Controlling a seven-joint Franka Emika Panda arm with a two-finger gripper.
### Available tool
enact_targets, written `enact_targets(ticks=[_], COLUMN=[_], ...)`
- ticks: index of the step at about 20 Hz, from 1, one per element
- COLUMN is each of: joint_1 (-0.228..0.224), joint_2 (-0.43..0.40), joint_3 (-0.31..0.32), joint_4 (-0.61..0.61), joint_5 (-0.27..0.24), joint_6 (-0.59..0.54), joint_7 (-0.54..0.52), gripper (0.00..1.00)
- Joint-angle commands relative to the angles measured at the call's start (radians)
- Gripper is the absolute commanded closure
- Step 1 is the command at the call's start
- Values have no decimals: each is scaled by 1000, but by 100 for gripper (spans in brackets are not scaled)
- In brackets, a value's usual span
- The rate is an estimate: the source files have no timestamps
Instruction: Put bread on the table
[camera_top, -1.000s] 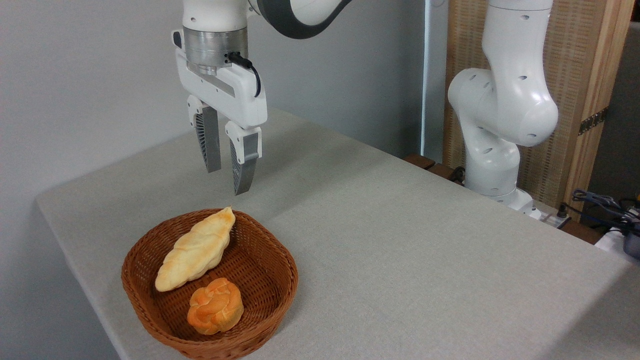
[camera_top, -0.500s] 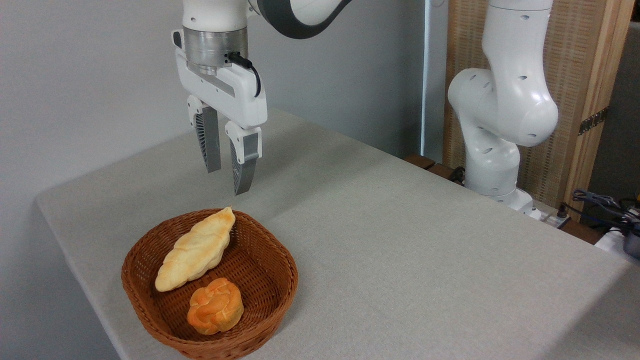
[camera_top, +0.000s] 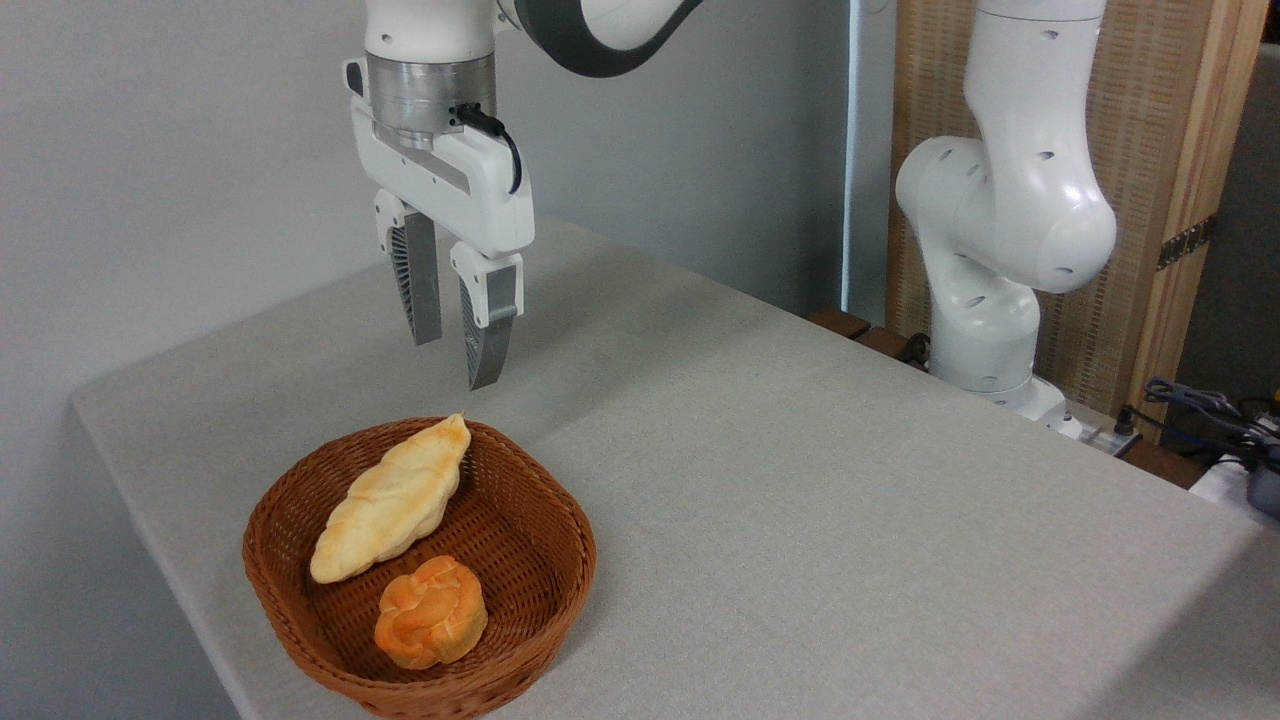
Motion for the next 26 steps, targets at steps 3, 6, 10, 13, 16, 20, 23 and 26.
enact_targets(ticks=[3, 6, 10, 13, 16, 20, 23, 26], joint_1=[-2, -2, -2, -2, -2, -2, -2, -2], joint_2=[-2, -2, -2, -3, -2, 4, 4, 4], joint_3=[5, 5, 5, 5, 5, 6, 5, 3], joint_4=[19, 19, 19, 19, 29, 43, 42, 42], joint_5=[-15, -15, -15, -15, -13, -4, -2, -2], joint_6=[-28, -28, -28, -30, -28, -27, -28, -66], joint_7=[-14, -14, -14, -17, -14, -7, -13, -7], gripper=[0, 0, 0, 0, 0, 0, 0, 0])
